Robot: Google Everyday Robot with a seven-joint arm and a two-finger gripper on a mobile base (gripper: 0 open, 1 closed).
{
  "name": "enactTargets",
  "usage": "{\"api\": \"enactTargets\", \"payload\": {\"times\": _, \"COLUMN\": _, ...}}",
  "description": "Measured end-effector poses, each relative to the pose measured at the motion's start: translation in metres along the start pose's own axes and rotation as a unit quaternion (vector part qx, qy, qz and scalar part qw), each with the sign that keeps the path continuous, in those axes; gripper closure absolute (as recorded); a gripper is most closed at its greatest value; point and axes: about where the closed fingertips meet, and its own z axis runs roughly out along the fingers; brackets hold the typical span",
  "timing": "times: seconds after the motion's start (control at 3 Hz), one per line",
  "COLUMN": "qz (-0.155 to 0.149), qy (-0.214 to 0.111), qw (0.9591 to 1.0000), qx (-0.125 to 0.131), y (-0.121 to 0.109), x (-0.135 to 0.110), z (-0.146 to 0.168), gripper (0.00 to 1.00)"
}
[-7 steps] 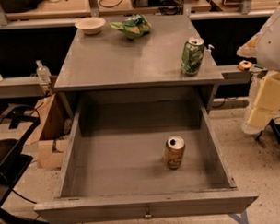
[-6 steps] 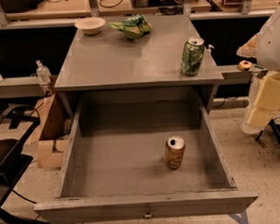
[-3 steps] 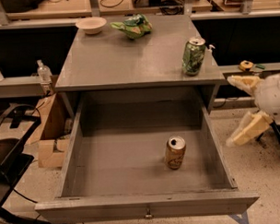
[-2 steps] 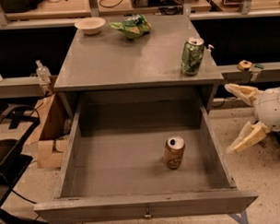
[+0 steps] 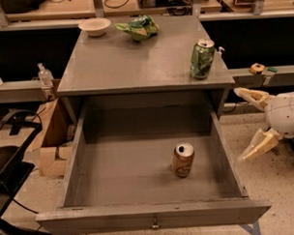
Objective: Pick orange can from top drawer and place on counter
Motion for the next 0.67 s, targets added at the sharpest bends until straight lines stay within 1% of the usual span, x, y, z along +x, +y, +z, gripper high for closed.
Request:
{"api": "enactTargets", "payload": {"times": 0.33, "qz": 0.027, "qy": -0.022, "qw": 0.9991, "qx": -0.022, "y": 0.009, "x": 0.018, "z": 0.032, "gripper": 0.00}}
{"api": "enactTargets", "payload": {"times": 0.67, "qz": 0.061, "qy": -0.046, "qw": 0.9961, "qx": -0.045, "y": 0.022, "x": 0.042, "z": 0.081, "gripper": 0.00}}
